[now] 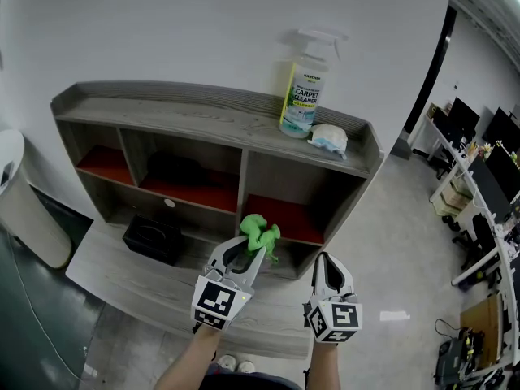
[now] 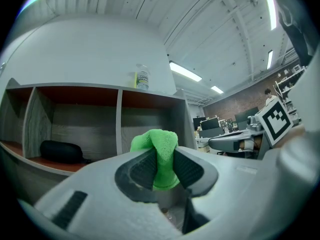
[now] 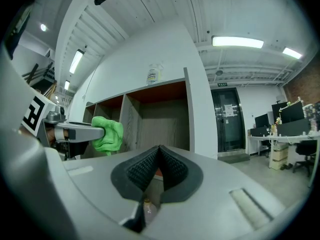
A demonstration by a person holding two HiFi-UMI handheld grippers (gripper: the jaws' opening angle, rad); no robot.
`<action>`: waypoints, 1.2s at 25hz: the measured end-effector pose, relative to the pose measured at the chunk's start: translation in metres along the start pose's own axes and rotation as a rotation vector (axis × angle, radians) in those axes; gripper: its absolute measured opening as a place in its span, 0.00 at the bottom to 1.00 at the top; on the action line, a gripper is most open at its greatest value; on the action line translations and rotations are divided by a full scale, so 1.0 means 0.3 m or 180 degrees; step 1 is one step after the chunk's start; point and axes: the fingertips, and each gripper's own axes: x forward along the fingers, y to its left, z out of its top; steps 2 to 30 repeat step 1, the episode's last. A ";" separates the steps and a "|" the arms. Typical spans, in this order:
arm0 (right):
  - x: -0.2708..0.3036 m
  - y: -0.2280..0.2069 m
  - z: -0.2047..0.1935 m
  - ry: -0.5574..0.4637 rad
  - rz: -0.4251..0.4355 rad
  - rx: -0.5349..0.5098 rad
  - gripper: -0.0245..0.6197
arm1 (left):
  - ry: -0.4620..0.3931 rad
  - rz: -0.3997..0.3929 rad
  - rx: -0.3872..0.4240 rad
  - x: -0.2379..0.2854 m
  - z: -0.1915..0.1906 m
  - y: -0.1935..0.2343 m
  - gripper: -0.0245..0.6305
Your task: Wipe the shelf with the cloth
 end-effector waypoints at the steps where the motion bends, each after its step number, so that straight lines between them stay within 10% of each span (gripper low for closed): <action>1: 0.001 0.000 -0.002 0.0002 0.0002 0.0003 0.05 | -0.0002 -0.0003 -0.0003 0.001 0.000 0.000 0.17; 30: 0.001 0.000 -0.002 0.0002 0.0002 0.0003 0.05 | -0.0002 -0.0003 -0.0003 0.001 0.000 0.000 0.17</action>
